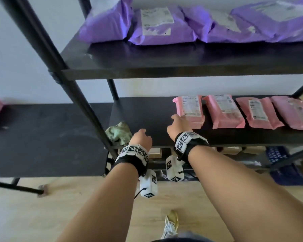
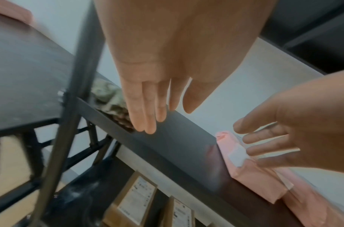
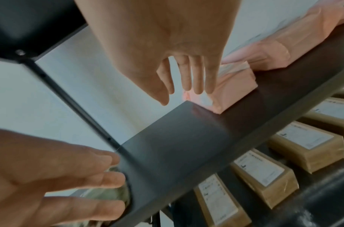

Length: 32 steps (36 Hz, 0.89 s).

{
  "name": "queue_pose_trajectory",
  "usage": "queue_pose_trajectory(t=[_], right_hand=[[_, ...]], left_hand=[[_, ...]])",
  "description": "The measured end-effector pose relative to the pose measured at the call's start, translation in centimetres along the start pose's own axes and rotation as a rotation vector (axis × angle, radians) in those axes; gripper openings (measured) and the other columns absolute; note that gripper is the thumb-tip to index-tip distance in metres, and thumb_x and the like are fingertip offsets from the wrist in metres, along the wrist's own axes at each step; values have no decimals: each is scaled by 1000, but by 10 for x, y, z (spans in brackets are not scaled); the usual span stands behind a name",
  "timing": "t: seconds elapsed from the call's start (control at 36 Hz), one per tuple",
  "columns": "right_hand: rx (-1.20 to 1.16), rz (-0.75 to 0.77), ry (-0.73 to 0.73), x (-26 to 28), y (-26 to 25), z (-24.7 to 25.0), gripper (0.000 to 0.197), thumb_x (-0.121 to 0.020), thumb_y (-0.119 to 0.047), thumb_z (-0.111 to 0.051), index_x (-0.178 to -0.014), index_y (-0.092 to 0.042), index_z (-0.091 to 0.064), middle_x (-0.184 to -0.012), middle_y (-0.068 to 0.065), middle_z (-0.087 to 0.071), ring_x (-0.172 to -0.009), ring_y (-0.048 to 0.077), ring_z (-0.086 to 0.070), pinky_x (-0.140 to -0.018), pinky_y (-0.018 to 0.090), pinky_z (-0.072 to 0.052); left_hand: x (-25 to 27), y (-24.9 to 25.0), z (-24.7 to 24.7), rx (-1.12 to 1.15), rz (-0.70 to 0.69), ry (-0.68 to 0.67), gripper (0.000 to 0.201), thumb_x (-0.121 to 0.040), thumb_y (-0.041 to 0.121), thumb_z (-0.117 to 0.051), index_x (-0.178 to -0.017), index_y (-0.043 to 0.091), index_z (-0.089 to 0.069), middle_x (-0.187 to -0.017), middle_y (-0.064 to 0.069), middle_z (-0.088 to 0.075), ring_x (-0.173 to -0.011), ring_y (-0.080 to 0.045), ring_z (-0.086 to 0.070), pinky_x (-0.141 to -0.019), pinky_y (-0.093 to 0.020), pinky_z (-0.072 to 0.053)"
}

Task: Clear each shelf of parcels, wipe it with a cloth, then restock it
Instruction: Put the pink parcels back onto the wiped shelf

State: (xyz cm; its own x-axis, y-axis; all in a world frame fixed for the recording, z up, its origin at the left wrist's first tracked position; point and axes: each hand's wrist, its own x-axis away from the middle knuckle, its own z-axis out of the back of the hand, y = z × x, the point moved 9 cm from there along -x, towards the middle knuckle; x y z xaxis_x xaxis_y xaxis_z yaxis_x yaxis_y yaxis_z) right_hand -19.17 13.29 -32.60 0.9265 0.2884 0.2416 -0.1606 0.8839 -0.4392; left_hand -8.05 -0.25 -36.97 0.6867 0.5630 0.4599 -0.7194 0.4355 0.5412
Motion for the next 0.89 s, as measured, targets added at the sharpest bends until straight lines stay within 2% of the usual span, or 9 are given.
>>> queue_pose_trajectory(t=[0.06, 0.11, 0.17, 0.25, 0.36, 0.47, 0.58, 0.69, 0.89], right_hand=[[-14, 28, -21, 16, -18, -18, 44, -91, -13, -55, -134, -15, -48, -133, 12, -46, -117, 29, -53, -90, 37, -48], [0, 35, -39, 35, -37, -34, 44, -91, -13, -54, -135, -15, -49, -134, 12, -44, -120, 30, -51, -93, 38, -48], [6, 50, -58, 55, -58, -51, 44, -91, -13, -52, -136, -16, -49, -135, 12, -42, -121, 31, -50, -95, 39, -47], [18, 65, -86, 83, -88, -74, 44, -91, -12, -48, -135, -16, -50, -135, 13, -41, -122, 33, -48, -96, 41, -46], [51, 97, -114, 132, -142, -118, 41, -89, -15, -48, -130, -16, -55, -132, 13, -45, -119, 35, -50, -95, 42, -47], [48, 132, -169, 175, -191, -165, 43, -91, -15, -47, -134, -18, -51, -135, 13, -42, -122, 34, -48, -97, 39, -45], [57, 183, -205, 205, -239, -201, 44, -90, -11, -46, -134, -16, -50, -135, 14, -40, -124, 33, -45, -99, 38, -43], [69, 235, -239, 221, -286, -229, 44, -90, -10, -46, -133, -16, -49, -134, 12, -40, -123, 32, -45, -96, 37, -44], [121, 327, -316, 218, -365, -282, 46, -90, -11, -45, -135, -18, -48, -134, 11, -40, -120, 31, -48, -94, 41, -47]], left_hand=[[11, -26, 13, -7, 11, 6, 45, -96, 19, -43, -141, 15, -40, -137, -11, -51, -122, -29, -51, -99, -32, -43], [22, -52, 29, -32, 19, 20, 35, -95, 18, -44, -129, 12, -51, -128, -15, -57, -115, -33, -54, -95, -35, -46], [33, -82, 48, -59, 33, 55, 33, -95, 16, -44, -126, 10, -53, -127, -15, -57, -117, -33, -53, -94, -32, -42], [50, -126, 73, -33, 62, 100, 38, -95, 18, -45, -132, 13, -51, -131, -12, -55, -121, -29, -51, -96, -29, -40], [78, -203, 114, 9, 107, 125, 40, -94, 18, -46, -133, 12, -49, -131, -11, -56, -120, -29, -53, -98, -32, -42], [100, -274, 156, -5, 163, 131, 41, -95, 19, -45, -135, 11, -47, -135, -12, -52, -123, -30, -50, -99, -33, -40], [116, -336, 195, 40, 236, 151, 43, -95, 16, -40, -138, 11, -43, -135, -15, -51, -121, -32, -51, -99, -35, -43], [121, -383, 224, 106, 310, 183, 46, -95, 14, -37, -141, 17, -39, -130, -16, -54, -117, -32, -53, -93, -35, -43], [100, -439, 263, 156, 379, 221, 46, -95, 11, -36, -140, 15, -40, -128, -15, -56, -118, -31, -53, -95, -36, -44]])
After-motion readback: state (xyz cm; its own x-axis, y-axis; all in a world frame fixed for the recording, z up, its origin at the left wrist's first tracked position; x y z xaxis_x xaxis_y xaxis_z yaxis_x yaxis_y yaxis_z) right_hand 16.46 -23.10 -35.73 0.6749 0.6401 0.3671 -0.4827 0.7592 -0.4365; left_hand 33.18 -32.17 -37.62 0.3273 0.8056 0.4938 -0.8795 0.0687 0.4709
